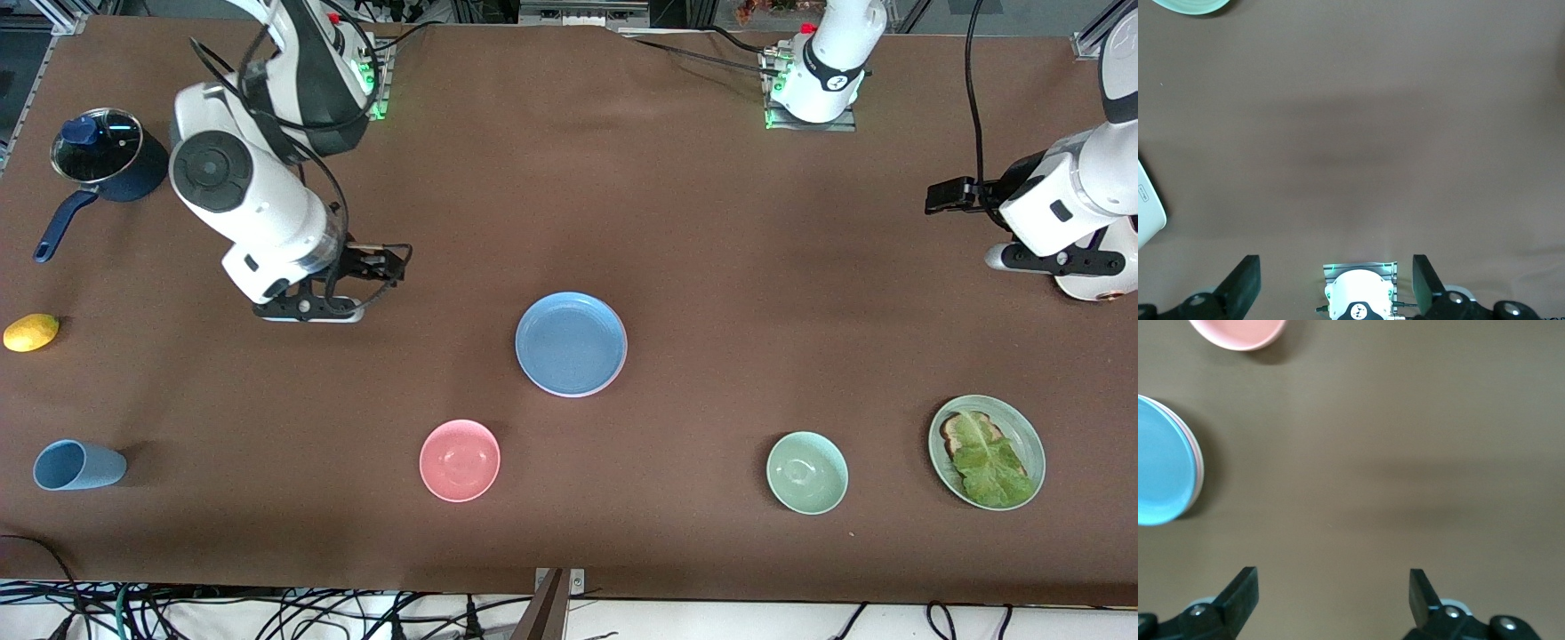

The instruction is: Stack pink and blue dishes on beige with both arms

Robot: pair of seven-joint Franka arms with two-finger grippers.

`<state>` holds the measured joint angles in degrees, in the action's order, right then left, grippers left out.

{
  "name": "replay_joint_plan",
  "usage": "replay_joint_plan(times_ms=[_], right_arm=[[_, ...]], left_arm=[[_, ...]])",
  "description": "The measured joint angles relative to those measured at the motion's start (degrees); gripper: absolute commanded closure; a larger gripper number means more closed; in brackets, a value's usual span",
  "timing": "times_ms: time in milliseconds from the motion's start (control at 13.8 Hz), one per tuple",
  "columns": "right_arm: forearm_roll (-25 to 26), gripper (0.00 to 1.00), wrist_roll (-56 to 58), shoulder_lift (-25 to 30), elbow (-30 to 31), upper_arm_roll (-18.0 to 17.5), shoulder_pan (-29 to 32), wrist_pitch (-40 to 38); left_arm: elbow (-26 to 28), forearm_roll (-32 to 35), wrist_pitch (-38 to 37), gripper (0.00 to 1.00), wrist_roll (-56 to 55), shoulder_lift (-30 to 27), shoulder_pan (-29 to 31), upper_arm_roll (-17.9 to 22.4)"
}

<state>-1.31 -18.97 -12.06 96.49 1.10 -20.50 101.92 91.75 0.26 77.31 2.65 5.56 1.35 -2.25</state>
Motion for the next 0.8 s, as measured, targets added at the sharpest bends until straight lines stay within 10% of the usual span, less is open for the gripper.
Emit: replay_joint_plan(times_ms=[800], right_arm=[[2.33,0.0,22.14,14.13,-3.77,5.04,19.32,-14.84]], left_arm=[[0.28,0.02,1.96,0.0,0.0,-0.68,-0.03,-0.07]])
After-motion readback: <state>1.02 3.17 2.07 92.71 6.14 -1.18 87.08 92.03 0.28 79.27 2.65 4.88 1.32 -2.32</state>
